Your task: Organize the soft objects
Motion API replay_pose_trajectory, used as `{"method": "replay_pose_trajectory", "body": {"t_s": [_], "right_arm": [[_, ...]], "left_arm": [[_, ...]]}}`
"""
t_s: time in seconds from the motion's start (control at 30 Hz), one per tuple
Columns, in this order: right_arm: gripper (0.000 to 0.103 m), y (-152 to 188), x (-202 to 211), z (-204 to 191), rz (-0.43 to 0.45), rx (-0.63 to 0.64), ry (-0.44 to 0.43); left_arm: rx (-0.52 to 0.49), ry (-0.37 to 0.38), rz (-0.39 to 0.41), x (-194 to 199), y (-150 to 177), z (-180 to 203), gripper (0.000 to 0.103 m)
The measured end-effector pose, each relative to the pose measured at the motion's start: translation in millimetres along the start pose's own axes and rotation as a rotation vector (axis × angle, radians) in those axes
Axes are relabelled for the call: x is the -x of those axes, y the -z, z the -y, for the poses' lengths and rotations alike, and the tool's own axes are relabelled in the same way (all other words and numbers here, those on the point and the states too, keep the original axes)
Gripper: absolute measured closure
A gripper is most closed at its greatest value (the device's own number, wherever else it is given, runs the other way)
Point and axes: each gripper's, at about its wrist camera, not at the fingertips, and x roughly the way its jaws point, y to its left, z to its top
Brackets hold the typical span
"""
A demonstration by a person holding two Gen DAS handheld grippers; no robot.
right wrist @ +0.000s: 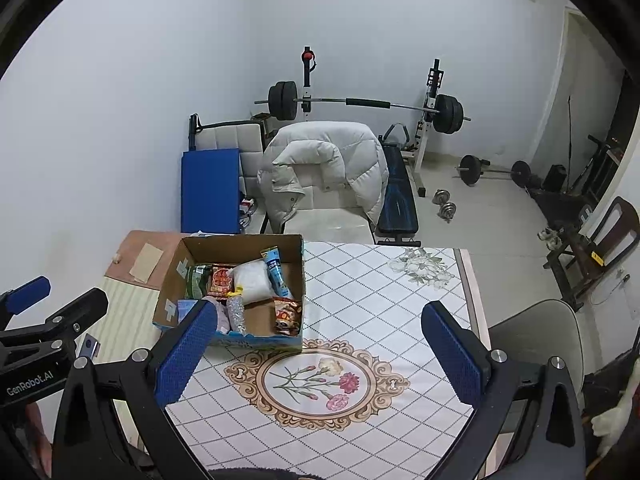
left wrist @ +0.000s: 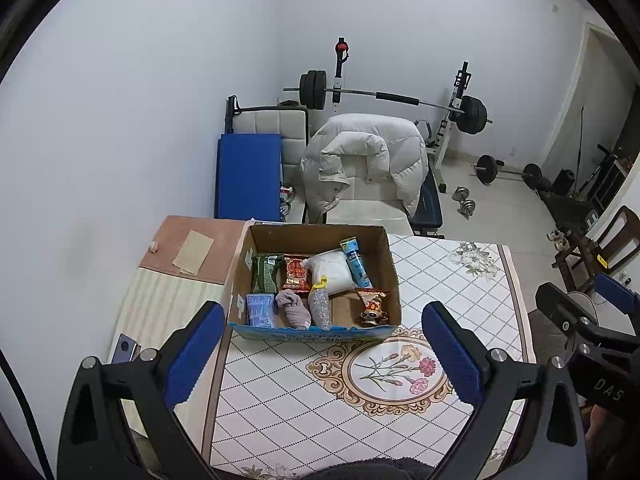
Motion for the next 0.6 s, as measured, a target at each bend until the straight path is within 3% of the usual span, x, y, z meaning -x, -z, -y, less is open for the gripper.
{"method": "replay_pose_trajectory", "body": {"t_s": [0.6], "right_arm": [[0.000, 2.5, 2.9, 4.6, -0.003, -0.003, 0.008]], "left_arm": [[0.006, -0.002, 0.004, 5.8, 3.7, 3.4, 0.002]]}}
